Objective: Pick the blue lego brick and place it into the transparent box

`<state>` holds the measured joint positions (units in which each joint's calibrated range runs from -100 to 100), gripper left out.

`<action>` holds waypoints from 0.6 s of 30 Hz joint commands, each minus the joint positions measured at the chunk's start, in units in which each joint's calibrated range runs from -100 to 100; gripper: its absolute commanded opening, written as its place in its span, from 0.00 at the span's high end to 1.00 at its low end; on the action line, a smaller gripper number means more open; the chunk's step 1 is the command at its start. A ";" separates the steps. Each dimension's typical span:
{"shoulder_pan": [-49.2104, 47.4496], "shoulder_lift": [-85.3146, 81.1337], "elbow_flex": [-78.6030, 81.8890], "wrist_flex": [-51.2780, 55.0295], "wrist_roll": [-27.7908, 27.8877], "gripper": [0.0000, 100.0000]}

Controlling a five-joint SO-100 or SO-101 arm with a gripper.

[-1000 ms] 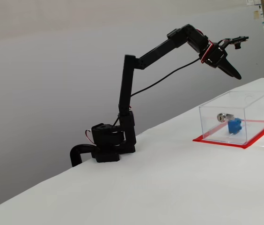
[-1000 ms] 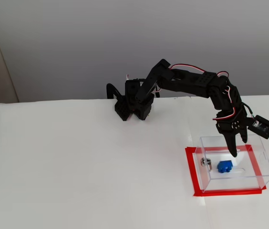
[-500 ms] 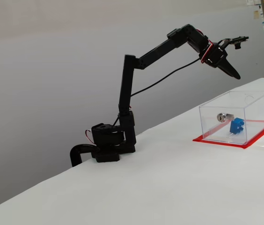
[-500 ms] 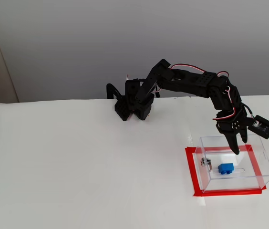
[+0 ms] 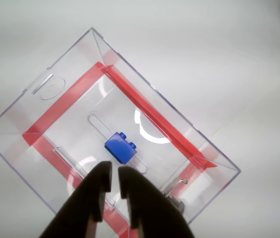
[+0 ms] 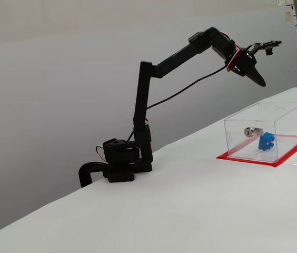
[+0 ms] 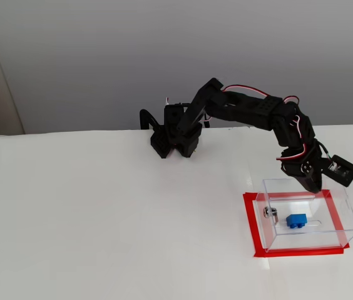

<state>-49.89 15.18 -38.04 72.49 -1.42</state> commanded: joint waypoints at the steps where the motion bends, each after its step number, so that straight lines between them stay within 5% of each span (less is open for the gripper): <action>1: 3.57 -7.33 1.51 -0.43 -0.31 0.99; 18: 27.16 -43.56 39.22 -0.87 0.06 0.99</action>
<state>-27.24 -20.68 -3.53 72.24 -1.32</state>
